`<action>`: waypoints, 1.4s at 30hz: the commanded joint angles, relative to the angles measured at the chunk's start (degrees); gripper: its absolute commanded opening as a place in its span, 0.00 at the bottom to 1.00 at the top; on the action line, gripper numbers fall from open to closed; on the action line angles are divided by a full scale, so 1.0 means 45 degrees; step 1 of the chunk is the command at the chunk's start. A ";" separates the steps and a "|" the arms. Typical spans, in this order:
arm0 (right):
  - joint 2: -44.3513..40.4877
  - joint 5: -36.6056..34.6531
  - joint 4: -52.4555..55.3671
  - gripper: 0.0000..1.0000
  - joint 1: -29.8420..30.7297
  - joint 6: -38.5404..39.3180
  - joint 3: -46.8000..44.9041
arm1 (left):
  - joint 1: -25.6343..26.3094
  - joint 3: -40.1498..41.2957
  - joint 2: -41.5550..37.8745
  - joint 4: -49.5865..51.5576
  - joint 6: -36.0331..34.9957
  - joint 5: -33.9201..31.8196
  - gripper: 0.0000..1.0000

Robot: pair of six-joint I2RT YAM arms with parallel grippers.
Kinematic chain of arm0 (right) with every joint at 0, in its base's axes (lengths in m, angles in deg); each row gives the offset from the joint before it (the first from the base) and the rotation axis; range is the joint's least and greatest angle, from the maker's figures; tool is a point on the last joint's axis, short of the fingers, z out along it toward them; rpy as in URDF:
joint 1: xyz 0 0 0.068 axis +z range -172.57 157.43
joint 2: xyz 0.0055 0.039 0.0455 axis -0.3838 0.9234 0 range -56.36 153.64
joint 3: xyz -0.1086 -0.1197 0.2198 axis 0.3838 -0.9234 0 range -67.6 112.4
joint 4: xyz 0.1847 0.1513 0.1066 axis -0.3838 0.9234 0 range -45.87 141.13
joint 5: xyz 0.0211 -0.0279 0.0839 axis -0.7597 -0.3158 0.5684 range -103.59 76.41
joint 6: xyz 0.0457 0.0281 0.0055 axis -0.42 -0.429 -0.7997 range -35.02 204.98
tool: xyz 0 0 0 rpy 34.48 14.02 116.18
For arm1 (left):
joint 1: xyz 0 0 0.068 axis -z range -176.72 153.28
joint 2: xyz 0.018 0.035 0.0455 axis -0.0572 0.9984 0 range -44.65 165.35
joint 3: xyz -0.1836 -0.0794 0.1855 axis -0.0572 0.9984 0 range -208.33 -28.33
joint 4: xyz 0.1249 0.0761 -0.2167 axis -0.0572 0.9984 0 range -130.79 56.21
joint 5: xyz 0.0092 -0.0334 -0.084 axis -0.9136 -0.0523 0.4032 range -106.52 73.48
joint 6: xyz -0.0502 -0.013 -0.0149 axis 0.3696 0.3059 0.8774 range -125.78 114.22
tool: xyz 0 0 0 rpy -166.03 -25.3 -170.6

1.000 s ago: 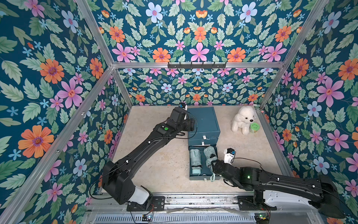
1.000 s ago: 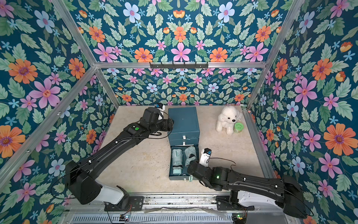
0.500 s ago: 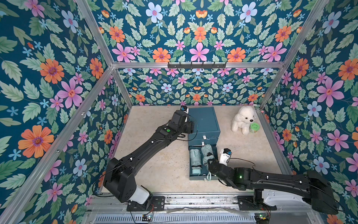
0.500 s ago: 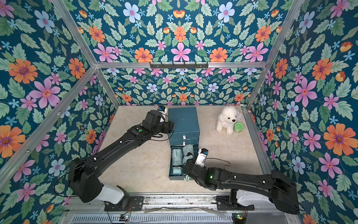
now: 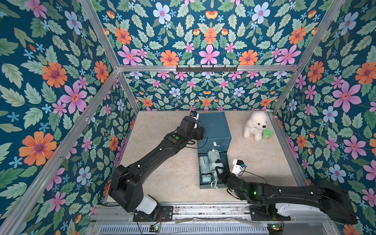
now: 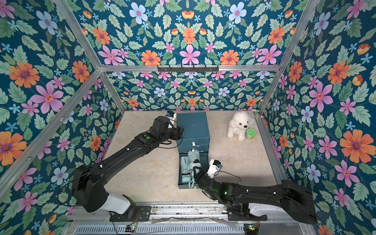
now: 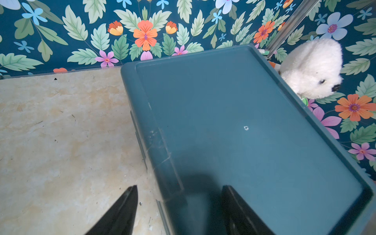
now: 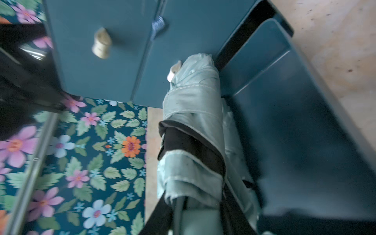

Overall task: Place the umbrella in the drawer by color
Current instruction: Place the umbrella in the drawer.

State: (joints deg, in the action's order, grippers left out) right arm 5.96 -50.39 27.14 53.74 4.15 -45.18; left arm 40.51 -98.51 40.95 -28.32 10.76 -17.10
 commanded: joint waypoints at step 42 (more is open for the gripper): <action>0.1795 -0.1960 0.8246 0.58 0.0365 -0.4470 0.1550 | 0.0007 0.0120 0.0275 0.1221 -0.0345 0.0384 0.68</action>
State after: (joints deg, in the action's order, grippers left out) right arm 15.93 -61.69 56.23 55.30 -17.71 -36.99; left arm 40.47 -98.24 41.65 -30.26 10.71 -16.37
